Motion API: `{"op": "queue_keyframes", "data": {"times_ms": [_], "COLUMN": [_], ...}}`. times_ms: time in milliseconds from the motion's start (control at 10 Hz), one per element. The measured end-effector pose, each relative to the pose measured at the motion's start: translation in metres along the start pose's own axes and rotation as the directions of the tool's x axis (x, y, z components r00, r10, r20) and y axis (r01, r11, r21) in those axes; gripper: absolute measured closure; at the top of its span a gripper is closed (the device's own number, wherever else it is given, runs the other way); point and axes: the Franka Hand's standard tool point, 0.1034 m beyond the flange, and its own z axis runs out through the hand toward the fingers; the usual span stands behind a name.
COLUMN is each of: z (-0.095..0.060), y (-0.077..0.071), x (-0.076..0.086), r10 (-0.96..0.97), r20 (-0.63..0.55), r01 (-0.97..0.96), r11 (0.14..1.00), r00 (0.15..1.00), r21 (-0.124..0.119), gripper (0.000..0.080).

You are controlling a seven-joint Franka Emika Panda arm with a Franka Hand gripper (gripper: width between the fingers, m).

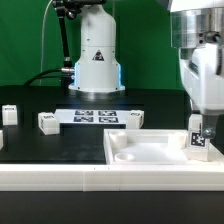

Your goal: Assemble one leg

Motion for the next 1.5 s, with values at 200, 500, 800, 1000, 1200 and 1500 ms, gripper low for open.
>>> {"op": "queue_keyframes", "data": {"times_ms": [200,500,800,1000,1200,1500], "z": [0.0001,0.0003,-0.0008,-0.0021,-0.002,-0.0015], "y": [0.0014,0.0026,0.0026,-0.0004,-0.0012,-0.0008], "x": [-0.0008,-0.0008,-0.0041,-0.0022,0.0036,0.0056], "r10": [-0.244,-0.488,-0.73,-0.861,-0.918,-0.941], "r20": [0.002,0.008,0.009,-0.001,0.002,0.005], "r01": [0.244,0.488,0.73,0.86,0.918,0.94], "r11": [0.97,0.873,0.683,0.509,0.396,0.338], "r00": [0.97,0.873,0.684,0.509,0.396,0.338], "r21": [-0.013,-0.02,-0.029,-0.03,-0.033,-0.035], "gripper": [0.0151,0.0151,0.0151,0.0151,0.0151,0.0151]}}
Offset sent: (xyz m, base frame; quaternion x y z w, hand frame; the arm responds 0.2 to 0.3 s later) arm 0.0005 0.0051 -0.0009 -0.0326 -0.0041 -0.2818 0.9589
